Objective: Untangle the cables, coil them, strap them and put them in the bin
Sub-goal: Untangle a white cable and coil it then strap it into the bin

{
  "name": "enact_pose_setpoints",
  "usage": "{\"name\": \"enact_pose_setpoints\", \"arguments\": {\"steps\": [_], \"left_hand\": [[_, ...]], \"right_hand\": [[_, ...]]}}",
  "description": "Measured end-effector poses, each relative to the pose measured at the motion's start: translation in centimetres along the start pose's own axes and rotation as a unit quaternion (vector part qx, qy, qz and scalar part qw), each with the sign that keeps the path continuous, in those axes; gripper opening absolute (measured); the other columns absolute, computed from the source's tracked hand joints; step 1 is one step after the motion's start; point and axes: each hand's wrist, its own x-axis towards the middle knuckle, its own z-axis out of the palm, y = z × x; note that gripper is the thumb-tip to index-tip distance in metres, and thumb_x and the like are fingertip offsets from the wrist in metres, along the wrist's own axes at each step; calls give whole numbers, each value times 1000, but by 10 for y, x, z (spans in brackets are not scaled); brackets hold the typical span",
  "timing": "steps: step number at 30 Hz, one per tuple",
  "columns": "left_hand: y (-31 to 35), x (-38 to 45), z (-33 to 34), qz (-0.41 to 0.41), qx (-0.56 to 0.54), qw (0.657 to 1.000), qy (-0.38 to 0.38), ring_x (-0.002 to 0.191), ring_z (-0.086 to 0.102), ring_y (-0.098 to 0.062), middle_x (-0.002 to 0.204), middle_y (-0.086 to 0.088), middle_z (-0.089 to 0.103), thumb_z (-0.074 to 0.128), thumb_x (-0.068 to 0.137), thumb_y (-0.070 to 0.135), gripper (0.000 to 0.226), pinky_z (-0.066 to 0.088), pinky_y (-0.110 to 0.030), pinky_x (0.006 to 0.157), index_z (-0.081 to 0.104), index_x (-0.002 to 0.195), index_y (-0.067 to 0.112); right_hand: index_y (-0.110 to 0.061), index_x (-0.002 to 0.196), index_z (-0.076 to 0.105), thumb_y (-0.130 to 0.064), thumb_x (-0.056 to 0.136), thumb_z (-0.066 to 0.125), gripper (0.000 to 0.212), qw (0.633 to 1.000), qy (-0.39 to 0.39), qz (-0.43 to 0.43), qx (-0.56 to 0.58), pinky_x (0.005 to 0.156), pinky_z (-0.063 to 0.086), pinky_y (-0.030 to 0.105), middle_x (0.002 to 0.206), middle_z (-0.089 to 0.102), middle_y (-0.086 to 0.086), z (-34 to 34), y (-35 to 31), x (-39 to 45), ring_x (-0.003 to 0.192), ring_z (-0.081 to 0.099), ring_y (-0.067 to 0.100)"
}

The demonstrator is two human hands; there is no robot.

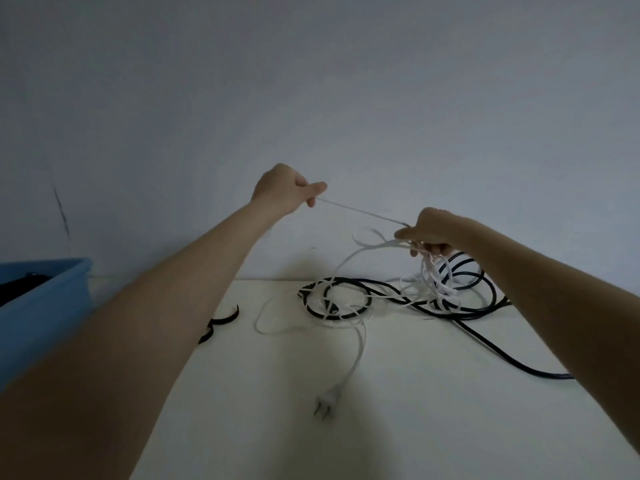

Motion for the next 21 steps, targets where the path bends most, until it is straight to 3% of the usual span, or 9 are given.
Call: {"name": "enact_pose_setpoints", "arguments": {"steps": [4, 7, 8, 12, 15, 17, 21], "left_hand": [[-12, -1, 7, -40, 32, 999, 0, 51, 42, -12, 51, 0, 42, 54, 92, 43, 41, 32, -25, 51, 61, 64, 14], [-14, -3, 10, -60, 19, 998, -25, 69, 48, -18, 66, 1, 48, 49, 93, 48, 38, 33, -26, 65, 62, 85, 13], [-12, -4, 12, -69, -8, 997, -25, 75, 48, -19, 70, 1, 48, 50, 92, 49, 38, 33, -25, 66, 59, 88, 13], [7, -16, 34, -110, -171, 974, -100, 62, 41, -15, 76, 0, 50, 58, 85, 54, 42, 30, -22, 51, 56, 81, 12], [15, -22, 45, -153, -335, 918, -148, 53, 29, -8, 73, 2, 51, 60, 85, 52, 42, 20, -20, 44, 60, 84, 9], [14, -21, 48, -150, -381, 899, -156, 53, 28, -6, 65, 7, 51, 61, 85, 50, 40, 18, -18, 42, 59, 87, 10], [19, -21, 50, -108, -343, 923, -138, 50, 38, -4, 62, 8, 58, 61, 88, 43, 27, 27, -16, 42, 60, 78, 17]], "right_hand": [[-1, 67, 61, -23, 85, 68, 30, 987, 38, 25, 154, 40, 49, 17, 35, 54, 1, -20, -18, 6, 34, 54, 12], [7, 76, 64, -13, 86, 66, 23, 938, -7, 10, 347, 71, 57, 23, 50, 65, 9, -20, -32, 6, 49, 64, 15], [7, 75, 63, -11, 87, 65, 22, 923, -17, 4, 384, 74, 56, 25, 59, 67, 12, -18, -37, 5, 53, 65, 16], [10, 76, 61, -1, 85, 64, 14, 862, -7, -34, 505, 65, 57, 24, 73, 65, 18, -13, -58, -4, 64, 66, 20], [17, 91, 60, 4, 86, 60, 14, 837, -30, -98, 537, 65, 58, 20, 82, 65, 20, -15, -66, -12, 72, 67, 22], [16, 94, 61, 3, 86, 59, 15, 829, -30, -126, 545, 69, 58, 20, 85, 66, 20, -18, -63, -15, 75, 68, 21], [8, 80, 62, 1, 89, 57, 13, 815, 42, -91, 570, 57, 59, 27, 68, 63, 19, -20, -60, -15, 57, 65, 22]]}}
